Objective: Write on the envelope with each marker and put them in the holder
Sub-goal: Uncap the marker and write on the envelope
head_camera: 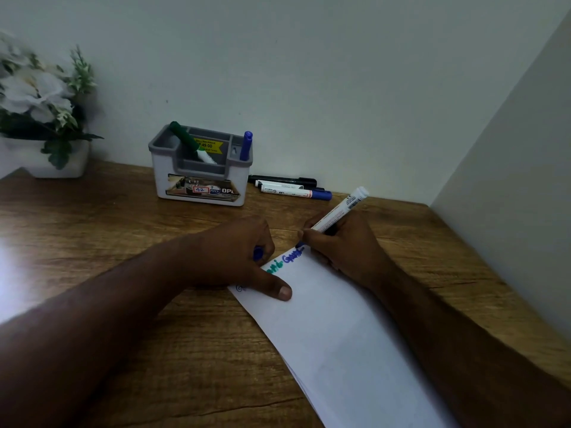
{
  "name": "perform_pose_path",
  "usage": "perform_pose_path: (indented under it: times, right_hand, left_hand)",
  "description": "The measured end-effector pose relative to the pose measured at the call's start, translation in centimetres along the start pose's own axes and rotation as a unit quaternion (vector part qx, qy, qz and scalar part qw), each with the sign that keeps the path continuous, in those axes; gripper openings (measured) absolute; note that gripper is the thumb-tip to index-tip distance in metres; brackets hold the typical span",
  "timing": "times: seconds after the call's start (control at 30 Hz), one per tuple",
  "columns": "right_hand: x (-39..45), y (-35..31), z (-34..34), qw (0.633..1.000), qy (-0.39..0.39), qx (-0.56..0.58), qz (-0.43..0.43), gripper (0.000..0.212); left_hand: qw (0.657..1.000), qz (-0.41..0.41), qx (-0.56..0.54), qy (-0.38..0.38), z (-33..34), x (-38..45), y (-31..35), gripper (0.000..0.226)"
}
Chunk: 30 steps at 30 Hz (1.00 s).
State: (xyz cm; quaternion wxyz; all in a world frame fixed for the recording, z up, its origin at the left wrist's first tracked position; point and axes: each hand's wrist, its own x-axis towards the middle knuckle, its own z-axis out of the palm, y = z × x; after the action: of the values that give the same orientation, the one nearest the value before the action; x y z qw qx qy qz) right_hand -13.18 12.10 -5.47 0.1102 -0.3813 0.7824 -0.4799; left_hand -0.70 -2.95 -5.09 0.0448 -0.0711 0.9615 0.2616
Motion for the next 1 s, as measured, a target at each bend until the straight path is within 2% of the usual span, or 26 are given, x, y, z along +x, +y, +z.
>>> perform_pose_path:
  times: [0.1,0.17,0.23,0.3,0.37,0.47,0.57,0.67,0.8,0.87,1.0]
  right_hand:
    - [0.0,0.0,-0.1,1.0,-0.002,0.003,0.005,0.013]
    - [0.2,0.0,-0.5,0.996,0.038,0.086,0.012,0.02]
    - [0.5,-0.1,-0.8,0.978,0.067,0.196,0.002,0.017]
    - [0.7,-0.6,-0.8,0.954,0.053,0.295,-0.008,0.013]
    - [0.6,-1.2,-0.8,0.94,0.007,0.34,-0.027,0.014]
    - [0.1,-2.4,-0.5,0.947,-0.042,0.299,-0.107,0.005]
    - [-0.3,-2.7,0.0,0.959,-0.034,0.231,-0.159,0.007]
    - [-0.8,-2.8,0.2,0.976,-0.023,0.154,-0.154,0.014]
    - [-1.4,-3.4,0.4,0.987,-0.019,0.096,-0.125,0.003]
    - [-1.4,-3.6,0.5,0.99,-0.028,0.065,-0.123,0.012]
    - [-1.3,-3.9,1.4,0.99,-0.041,0.041,-0.13,0.023]
  left_hand:
    - [1.0,-0.003,0.004,0.002,0.0,0.0,0.0,0.051]
    - [1.0,-0.003,-0.008,0.003,0.1,-0.2,0.1,0.051]
    - [0.999,-0.006,-0.032,0.01,0.0,-0.4,0.2,0.053]
    - [0.997,-0.01,-0.073,0.034,-0.2,-0.6,0.2,0.054]
    - [0.992,-0.017,-0.113,0.061,-0.4,-0.6,0.3,0.05]
    - [0.989,-0.018,-0.123,0.085,-0.5,-0.6,0.2,0.039]
    - [0.987,-0.006,-0.124,0.098,-0.7,-0.8,0.2,0.029]
    - [0.986,-0.001,-0.133,0.099,-0.8,-0.8,0.2,0.023]
    - [0.988,-0.005,-0.117,0.101,-0.6,-0.6,0.0,0.018]
    - [0.988,0.001,-0.114,0.105,-0.5,-0.4,-0.2,0.014]
    - [0.985,0.0,-0.121,0.122,-0.4,-0.3,-0.7,0.036]
